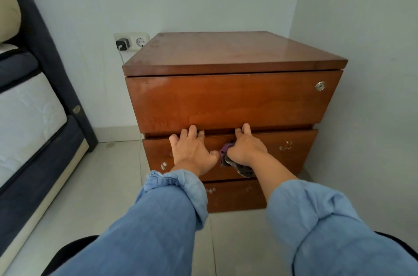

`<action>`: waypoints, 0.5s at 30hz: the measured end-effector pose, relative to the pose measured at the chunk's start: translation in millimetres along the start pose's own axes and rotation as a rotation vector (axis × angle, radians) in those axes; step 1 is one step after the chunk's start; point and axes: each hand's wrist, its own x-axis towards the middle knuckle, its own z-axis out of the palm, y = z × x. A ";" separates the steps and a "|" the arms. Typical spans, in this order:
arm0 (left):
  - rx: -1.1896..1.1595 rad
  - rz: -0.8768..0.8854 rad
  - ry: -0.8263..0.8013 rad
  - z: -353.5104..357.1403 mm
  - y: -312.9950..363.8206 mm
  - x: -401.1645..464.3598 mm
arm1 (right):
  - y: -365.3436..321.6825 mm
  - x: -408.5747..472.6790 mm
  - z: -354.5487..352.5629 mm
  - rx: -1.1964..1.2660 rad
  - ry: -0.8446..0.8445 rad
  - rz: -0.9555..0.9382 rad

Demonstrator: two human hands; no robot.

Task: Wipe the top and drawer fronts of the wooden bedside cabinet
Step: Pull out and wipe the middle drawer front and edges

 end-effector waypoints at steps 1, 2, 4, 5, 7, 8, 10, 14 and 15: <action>-0.005 0.001 0.004 -1.0 -0.4 0.3 | -0.2 0.0 -1.8 0.015 -0.002 -0.006; -0.010 -0.001 0.008 -2.0 -0.9 0.6 | -0.4 0.1 -3.0 0.026 0.000 -0.013; -0.012 -0.013 -0.025 -3.9 -1.3 0.5 | 0.6 -1.0 -2.3 0.024 -0.010 -0.005; -0.015 -0.027 -0.062 -4.7 -0.7 -1.0 | 1.2 -2.9 -1.2 0.019 -0.029 0.016; -0.017 -0.058 -0.110 -4.3 3.5 -7.0 | 3.2 -7.4 0.3 0.019 -0.075 0.053; -0.025 -0.074 -0.113 -4.5 5.6 -11.3 | 2.9 -10.1 -0.3 0.016 -0.101 0.061; -0.045 -0.082 -0.112 -5.2 10.5 -19.3 | 2.1 -14.5 -2.8 0.033 -0.154 0.070; -0.021 -0.040 -0.162 -10.7 19.0 -25.0 | 6.7 -20.8 -4.1 0.115 -0.167 0.066; -0.009 -0.028 -0.165 -12.2 21.4 -25.1 | 9.3 -23.2 -5.4 0.141 -0.147 0.054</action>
